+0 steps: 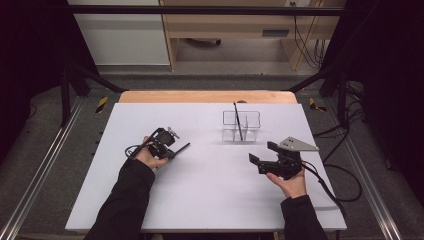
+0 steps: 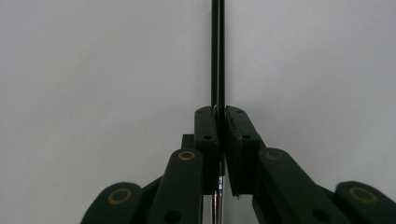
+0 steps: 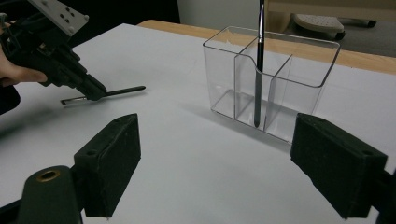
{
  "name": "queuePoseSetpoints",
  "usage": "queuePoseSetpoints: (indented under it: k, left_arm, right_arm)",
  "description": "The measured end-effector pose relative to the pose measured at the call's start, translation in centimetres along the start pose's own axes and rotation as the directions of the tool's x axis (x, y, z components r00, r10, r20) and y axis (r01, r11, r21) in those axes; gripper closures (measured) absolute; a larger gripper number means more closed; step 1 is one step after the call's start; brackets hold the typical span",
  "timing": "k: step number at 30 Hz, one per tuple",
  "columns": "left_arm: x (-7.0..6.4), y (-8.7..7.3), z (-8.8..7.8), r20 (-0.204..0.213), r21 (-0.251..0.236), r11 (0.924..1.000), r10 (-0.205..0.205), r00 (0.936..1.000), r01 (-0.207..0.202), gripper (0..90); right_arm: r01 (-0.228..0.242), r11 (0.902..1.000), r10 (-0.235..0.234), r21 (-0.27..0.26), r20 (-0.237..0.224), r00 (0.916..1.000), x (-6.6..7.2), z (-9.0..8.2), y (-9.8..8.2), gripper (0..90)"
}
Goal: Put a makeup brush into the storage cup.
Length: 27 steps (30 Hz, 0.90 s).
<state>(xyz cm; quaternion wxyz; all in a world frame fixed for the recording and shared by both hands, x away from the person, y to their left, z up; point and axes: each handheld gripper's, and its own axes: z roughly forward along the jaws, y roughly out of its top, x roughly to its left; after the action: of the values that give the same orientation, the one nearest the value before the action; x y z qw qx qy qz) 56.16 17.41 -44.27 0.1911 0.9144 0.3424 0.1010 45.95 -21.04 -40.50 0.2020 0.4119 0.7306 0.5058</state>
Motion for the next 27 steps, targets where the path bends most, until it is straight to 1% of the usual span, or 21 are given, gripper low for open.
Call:
queuePoseSetpoints:
  k: [4, 7, 12, 20, 24, 27]
  left_arm:
    - [-0.1, -0.1, -1.1, 0.005, -0.045, 0.9990, 0.004, 1.0000, -0.004, 83.3]
    - [-0.3, -0.3, -2.0, 0.010, -0.076, 0.9970, 0.016, 0.9998, -0.015, 83.3]
    - [-1.0, -0.6, -3.2, 0.012, -0.111, 0.9927, 0.050, 0.9987, -0.048, 83.3]
    - [-2.1, -1.2, -5.0, 0.021, -0.174, 0.9808, 0.092, 0.9955, -0.088, 83.3]
    - [-2.7, -1.5, -5.9, 0.035, -0.200, 0.9730, 0.124, 0.9917, -0.114, 83.3]
    - [-3.2, -1.7, -6.4, 0.038, -0.219, 0.9669, 0.144, 0.9889, -0.132, 83.3]
  right_arm:
    - [0.000, 1.0000, 0.000, 0.000, 0.000, 1.0000, 0.0, 0.0, 0.0, 16.2]
    - [0.002, 1.0000, -0.002, 0.001, 0.001, 1.0000, 0.0, 0.0, 0.0, 16.2]
    - [0.007, 1.0000, -0.007, 0.002, 0.003, 1.0000, 0.1, 0.1, 0.0, 16.0]
    - [0.032, 0.9994, -0.031, 0.012, -0.006, 0.9995, 0.8, 0.3, 0.4, 16.0]
    - [0.044, 0.9989, -0.044, 0.012, -0.012, 0.9990, 1.2, 0.3, 0.8, 15.9]
    - [0.068, 0.9974, -0.067, 0.026, -0.013, 0.9976, 1.5, 0.4, 1.0, 15.7]
